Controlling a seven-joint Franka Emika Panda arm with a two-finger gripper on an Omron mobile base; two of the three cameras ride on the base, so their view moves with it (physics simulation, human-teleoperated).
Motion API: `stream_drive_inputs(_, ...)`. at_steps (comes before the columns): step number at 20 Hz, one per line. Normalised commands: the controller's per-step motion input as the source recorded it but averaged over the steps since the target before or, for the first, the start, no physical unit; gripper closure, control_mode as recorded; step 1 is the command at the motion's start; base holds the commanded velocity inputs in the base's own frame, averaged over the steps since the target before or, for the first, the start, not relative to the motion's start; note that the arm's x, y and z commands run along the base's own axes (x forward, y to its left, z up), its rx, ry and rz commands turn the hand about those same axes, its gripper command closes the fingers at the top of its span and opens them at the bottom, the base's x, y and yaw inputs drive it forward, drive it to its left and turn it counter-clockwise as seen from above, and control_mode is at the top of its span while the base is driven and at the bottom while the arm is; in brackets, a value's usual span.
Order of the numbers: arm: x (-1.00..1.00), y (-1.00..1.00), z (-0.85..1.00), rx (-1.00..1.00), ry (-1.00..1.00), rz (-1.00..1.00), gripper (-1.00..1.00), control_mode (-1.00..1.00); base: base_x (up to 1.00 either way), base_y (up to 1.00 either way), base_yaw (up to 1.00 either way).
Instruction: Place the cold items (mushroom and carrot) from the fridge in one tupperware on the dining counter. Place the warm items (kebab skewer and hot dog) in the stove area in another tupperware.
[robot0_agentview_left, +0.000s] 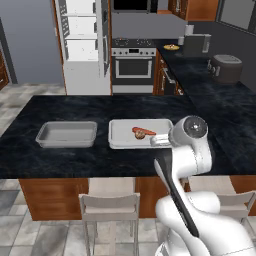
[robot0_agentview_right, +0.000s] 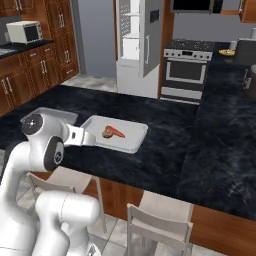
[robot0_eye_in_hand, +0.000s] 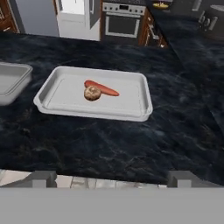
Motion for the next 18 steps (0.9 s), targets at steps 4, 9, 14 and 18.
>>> stream_drive_inputs(4,-0.78,-0.12,0.38,0.0,0.08,0.13,-1.0,-1.0,0.0,0.0,0.0)
stream_drive_inputs(9,-0.81,0.0,0.03,0.0,0.01,0.0,-1.0,-1.0,0.0,0.0,0.0)
stream_drive_inputs(14,-0.17,0.0,-0.01,0.0,0.0,0.0,-1.0,1.0,-0.69,0.39,0.02)
stream_drive_inputs(18,0.0,0.0,0.0,0.0,0.0,0.0,-1.0,1.0,-0.7,1.0,0.0)
